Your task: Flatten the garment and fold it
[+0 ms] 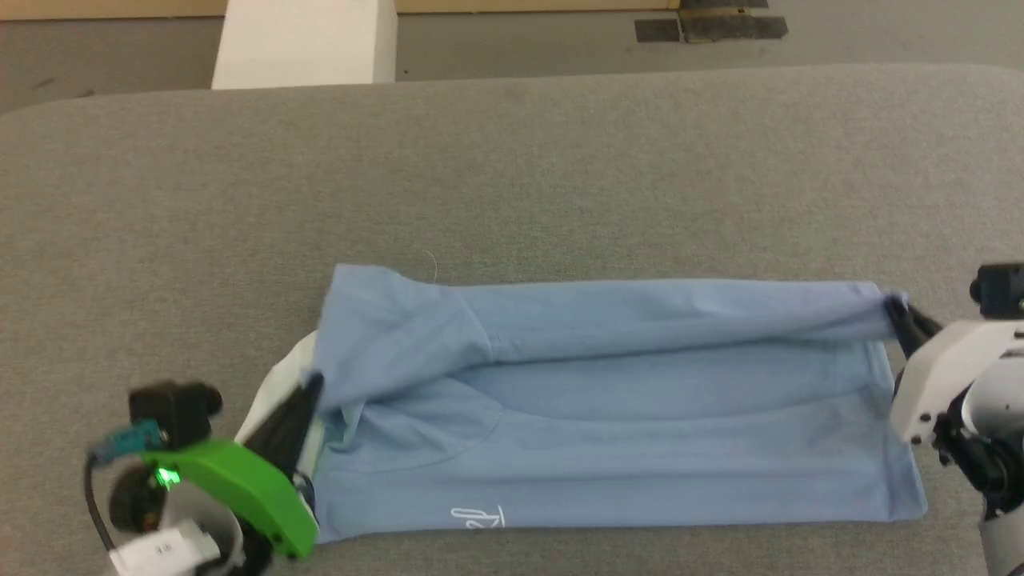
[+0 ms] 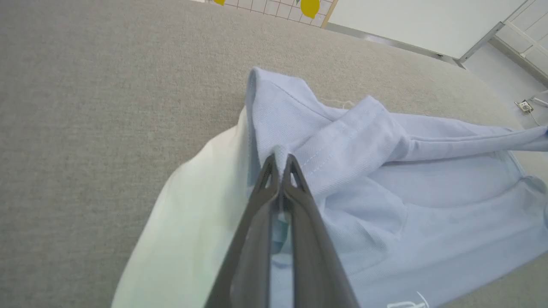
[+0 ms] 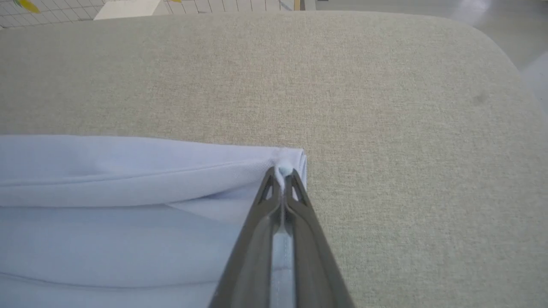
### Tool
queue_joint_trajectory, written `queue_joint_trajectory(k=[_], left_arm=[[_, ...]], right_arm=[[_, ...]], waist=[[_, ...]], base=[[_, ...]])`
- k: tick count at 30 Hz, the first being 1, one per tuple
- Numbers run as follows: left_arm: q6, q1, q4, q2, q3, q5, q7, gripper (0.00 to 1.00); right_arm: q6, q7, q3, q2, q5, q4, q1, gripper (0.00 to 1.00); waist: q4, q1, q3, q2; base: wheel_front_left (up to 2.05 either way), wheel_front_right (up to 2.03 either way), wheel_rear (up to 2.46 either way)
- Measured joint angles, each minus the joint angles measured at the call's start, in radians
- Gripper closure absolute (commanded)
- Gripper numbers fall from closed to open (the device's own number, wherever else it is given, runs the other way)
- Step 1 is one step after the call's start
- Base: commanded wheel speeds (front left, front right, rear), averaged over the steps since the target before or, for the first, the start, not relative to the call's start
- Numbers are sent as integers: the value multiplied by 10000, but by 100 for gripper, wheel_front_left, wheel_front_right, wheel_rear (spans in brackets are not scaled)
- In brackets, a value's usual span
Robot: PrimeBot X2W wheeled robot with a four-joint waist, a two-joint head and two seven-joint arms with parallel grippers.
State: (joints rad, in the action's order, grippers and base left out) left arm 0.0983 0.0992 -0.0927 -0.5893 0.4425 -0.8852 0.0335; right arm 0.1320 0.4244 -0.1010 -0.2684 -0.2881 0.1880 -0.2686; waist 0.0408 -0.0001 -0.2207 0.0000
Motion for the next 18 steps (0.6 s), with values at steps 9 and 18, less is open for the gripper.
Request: queue_joint_trajectory(k=[9, 18], left_arm=[[-234, -881, 504, 491, 663, -428, 61, 100], [-456, -808, 1611, 683, 1139, -228, 219, 27]], right_arm=[[0, 859, 495, -360, 685, 769, 697, 100], [0, 1156, 462, -155, 848, 1406, 651, 16]], waist=[[-349, 0, 215, 0], [-455, 0, 256, 0]], base=[[0, 0, 0], [0, 0, 0]])
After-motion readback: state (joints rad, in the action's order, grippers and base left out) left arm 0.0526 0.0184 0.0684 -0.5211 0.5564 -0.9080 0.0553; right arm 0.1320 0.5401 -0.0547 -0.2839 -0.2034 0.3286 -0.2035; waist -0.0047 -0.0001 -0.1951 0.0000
